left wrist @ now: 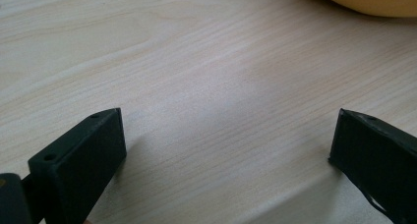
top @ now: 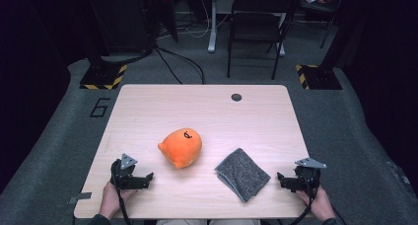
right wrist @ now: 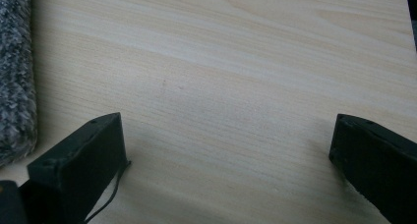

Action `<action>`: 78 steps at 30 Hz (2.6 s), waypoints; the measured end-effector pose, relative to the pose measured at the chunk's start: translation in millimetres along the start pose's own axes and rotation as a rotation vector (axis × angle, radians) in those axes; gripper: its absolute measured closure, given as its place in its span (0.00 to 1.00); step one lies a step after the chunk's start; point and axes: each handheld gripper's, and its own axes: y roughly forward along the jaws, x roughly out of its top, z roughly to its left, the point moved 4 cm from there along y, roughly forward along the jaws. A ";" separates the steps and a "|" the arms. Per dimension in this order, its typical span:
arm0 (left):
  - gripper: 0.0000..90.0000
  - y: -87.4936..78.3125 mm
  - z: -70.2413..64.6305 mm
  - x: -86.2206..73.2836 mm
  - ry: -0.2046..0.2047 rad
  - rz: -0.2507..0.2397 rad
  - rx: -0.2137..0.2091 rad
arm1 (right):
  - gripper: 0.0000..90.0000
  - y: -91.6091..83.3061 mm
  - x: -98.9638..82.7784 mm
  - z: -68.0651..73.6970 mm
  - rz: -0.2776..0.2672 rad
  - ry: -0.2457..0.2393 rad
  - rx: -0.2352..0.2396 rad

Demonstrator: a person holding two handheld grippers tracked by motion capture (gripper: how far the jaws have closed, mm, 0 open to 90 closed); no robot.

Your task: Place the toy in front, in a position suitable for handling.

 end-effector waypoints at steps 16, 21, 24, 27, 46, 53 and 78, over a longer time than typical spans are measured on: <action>0.00 0.1 0.4 0.2 0.005 0.002 -0.005 | 0.00 0.1 0.0 -0.4 0.001 -0.006 0.005; 0.00 0.2 0.9 0.4 0.013 0.003 -0.011 | 0.00 0.2 1.5 -1.8 0.015 -0.028 0.023; 0.00 0.2 0.9 0.4 0.013 0.002 -0.011 | 0.00 -0.7 1.9 -1.5 0.034 -0.019 0.025; 0.00 0.2 1.0 0.4 0.014 0.003 -0.012 | 0.02 -4.1 2.6 -1.3 0.082 -0.001 0.017; 0.00 0.0 1.3 0.5 0.019 0.007 -0.017 | 0.08 -40.1 42.4 51.2 0.040 -0.186 0.088; 0.00 -0.3 1.5 0.5 0.020 0.012 -0.021 | 0.06 -38.1 51.0 73.0 0.043 -0.220 0.156; 0.00 -0.1 1.6 0.6 0.022 0.009 -0.021 | 0.00 1.6 59.6 124.4 0.150 -0.322 0.229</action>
